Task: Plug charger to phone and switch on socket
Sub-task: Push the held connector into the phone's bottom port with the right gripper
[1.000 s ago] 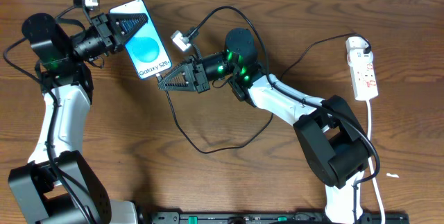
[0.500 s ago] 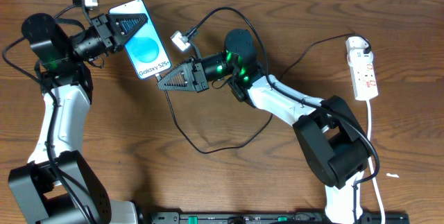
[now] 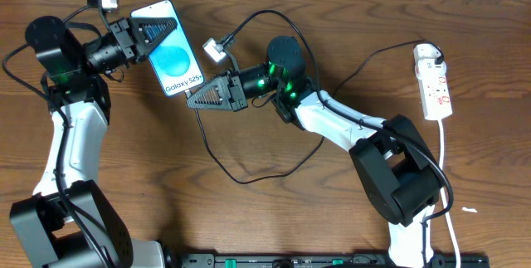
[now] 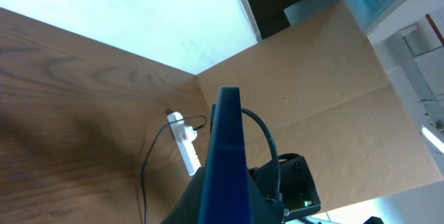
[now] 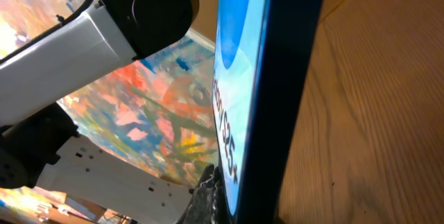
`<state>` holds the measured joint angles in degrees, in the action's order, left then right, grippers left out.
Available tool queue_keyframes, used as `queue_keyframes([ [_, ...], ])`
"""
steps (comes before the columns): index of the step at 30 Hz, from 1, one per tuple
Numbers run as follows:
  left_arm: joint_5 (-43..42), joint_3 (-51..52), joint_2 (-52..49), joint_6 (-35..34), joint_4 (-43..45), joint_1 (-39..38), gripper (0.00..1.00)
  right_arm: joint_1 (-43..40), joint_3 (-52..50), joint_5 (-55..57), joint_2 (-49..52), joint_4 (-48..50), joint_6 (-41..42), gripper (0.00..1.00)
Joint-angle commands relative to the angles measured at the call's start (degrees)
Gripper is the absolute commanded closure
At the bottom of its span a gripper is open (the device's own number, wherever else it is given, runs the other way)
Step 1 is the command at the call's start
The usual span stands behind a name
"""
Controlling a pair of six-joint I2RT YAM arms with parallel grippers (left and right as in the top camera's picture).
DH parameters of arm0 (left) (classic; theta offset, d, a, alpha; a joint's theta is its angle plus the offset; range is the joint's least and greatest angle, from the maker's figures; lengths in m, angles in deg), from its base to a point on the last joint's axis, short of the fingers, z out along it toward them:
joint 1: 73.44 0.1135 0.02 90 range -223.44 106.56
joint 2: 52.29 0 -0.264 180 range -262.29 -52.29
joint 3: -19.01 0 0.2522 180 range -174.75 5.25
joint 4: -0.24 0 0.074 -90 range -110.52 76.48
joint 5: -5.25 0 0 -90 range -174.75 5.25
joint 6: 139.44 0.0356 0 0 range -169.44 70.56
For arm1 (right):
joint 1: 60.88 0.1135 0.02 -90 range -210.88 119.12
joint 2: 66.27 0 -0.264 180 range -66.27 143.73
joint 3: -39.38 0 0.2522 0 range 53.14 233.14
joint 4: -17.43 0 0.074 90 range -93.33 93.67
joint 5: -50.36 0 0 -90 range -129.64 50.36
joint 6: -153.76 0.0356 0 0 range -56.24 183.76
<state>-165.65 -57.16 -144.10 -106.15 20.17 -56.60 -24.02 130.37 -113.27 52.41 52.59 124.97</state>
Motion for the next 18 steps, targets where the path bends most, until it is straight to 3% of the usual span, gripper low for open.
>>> queue_keyframes([
  [1,-5.6,-0.5,1.2,1.0,0.3,-0.3,0.93,-0.9,0.8,6.5,0.4,0.6,0.0,0.99],
  [18,-7.0,-0.5,1.2,1.0,0.3,-0.3,0.93,-1.3,0.8,7.3,0.4,0.6,0.0,0.99],
])
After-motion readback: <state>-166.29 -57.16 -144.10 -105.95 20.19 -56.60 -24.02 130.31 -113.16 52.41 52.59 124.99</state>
